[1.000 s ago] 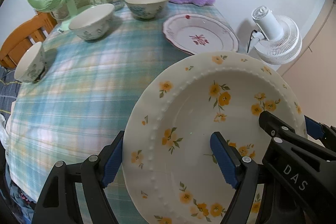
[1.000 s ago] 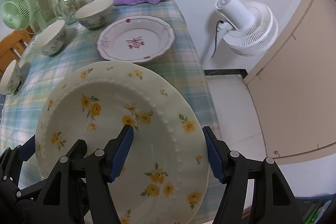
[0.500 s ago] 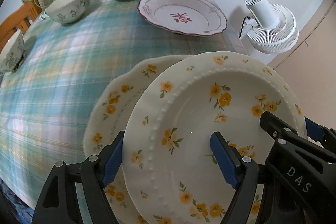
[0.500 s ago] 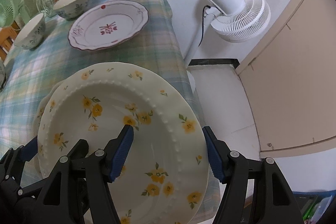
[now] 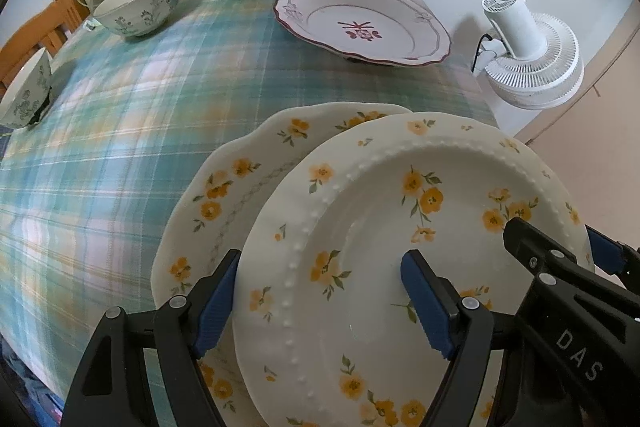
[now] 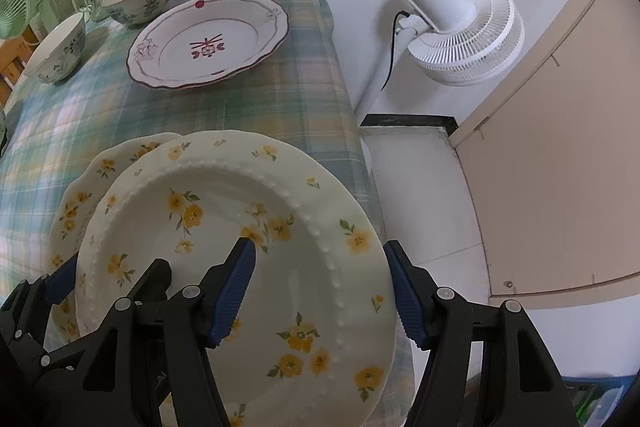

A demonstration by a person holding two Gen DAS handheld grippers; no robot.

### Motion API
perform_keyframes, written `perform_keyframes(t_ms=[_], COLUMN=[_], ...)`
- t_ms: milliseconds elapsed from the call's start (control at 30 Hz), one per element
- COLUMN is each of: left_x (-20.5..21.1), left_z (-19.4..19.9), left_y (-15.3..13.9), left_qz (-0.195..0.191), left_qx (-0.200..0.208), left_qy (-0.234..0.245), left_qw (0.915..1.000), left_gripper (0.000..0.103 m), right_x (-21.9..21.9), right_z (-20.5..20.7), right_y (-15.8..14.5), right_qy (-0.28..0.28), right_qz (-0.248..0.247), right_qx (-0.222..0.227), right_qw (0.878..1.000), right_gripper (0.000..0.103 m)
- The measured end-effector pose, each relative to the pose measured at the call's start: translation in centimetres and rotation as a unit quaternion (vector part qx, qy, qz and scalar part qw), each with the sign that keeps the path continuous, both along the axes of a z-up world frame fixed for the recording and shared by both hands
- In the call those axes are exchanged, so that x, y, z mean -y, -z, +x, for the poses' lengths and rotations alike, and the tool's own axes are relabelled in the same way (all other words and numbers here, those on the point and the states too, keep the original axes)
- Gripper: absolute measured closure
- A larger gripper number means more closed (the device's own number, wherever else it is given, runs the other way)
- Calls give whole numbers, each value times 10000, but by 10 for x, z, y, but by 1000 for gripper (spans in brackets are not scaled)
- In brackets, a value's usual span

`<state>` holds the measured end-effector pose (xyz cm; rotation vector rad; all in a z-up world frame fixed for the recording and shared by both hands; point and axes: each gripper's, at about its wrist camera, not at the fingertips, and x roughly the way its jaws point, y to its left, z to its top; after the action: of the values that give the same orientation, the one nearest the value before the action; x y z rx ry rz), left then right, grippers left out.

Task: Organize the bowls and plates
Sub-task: 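Lower the dotted-edge plate onto the first plate and open the right gripper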

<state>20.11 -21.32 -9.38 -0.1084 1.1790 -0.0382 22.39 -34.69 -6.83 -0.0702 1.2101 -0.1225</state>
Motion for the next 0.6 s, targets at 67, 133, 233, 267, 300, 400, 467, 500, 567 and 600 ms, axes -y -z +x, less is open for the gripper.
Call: perform_keyframes(t_ms=[67,133,233,267,300,400,467,500,567,600], left_x=[1,1,1,1,1,7,3,2,-1,-3], left_z=[0,1,2,3,4,4,3,3,1,1], left_y=[0,0,-1,-1,-1,-3,-3,-4,-8,-9], left_qz=[51,60,114,176,259,587,538,535,537,517], left_qx=[-1,-7,-5,5,1,49,36,56,114,127], left_qy=[3,2,4,-14,-20,112,113,103,85,85], left_qw=[10000,10000,9999,9998,9997,9982,9985,9985,9985,9985], left_gripper=[22,22,22,22,22,23,23,23,23,23], right_x=[1,3,9,9,8,3,3,3,1,0], right_z=[0,0,-3,-4,-6,-10,-10,-10,-8,-8], right_y=[1,0,-2,-4,-6,-9,-9,-9,-8,-7], right_qy=[2,10,53,80,31,-98,-88,-80,-96,-112], right_qz=[44,111,209,86,45,-124,-133,-126,-137,-147], right_qx=[-17,-23,-22,9,31,33,16,11,1,-7], right_qw=[10000,9999,9998,9999,10000,9999,9999,9999,9999,9998], right_gripper=[36,39,50,56,60,68,68,68,68,68])
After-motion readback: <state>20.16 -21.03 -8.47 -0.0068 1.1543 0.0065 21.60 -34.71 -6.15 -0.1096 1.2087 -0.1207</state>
